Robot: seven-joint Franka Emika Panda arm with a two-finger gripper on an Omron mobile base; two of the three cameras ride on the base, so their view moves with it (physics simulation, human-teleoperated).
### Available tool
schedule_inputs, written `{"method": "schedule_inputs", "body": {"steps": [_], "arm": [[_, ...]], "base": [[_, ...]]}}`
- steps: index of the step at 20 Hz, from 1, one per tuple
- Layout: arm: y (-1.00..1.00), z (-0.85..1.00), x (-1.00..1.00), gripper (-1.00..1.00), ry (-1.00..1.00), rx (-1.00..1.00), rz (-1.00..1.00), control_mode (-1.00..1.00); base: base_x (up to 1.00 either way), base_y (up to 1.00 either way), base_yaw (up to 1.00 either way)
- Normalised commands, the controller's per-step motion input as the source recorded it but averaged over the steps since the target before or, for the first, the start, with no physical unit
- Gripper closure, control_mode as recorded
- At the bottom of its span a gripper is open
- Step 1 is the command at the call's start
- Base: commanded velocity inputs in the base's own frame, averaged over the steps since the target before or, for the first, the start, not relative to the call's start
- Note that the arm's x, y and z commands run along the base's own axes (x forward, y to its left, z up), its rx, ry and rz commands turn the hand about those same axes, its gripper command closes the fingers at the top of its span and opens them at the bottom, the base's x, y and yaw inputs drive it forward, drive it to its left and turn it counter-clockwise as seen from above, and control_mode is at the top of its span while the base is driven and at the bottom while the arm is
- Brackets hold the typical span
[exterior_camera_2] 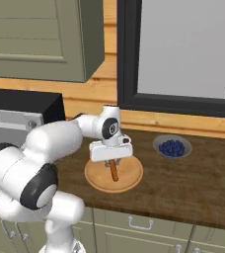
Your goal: Pick up the kebab skewer and baguette bread, and place them inside the toaster oven. Close the toaster oven door and start by setting the timer.
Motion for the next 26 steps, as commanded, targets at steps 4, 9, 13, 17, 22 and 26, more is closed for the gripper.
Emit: {"method": "schedule_inputs", "body": {"steps": [4,9,13,17,22,26], "arm": [[0.86,0.87,-1.00,1.00,0.00,0.00,0.35,-1.00],[1.00,0.81,-0.85,1.00,0.00,0.00,0.28,-1.00],[1.00,0.71,-0.63,1.00,0.01,0.00,0.17,-1.00],[1.00,0.48,-0.48,1.00,0.01,-0.01,0.09,-1.00],[1.00,0.40,-0.07,1.00,0.00,-0.02,0.09,-1.00],[1.00,0.29,0.11,1.00,0.00,-0.02,0.16,-1.00]], "base": [[0.00,0.00,0.00],[0.00,0.00,0.00],[0.00,0.00,0.00],[0.00,0.00,0.00],[0.00,0.00,0.00],[0.00,0.00,0.00]]}}
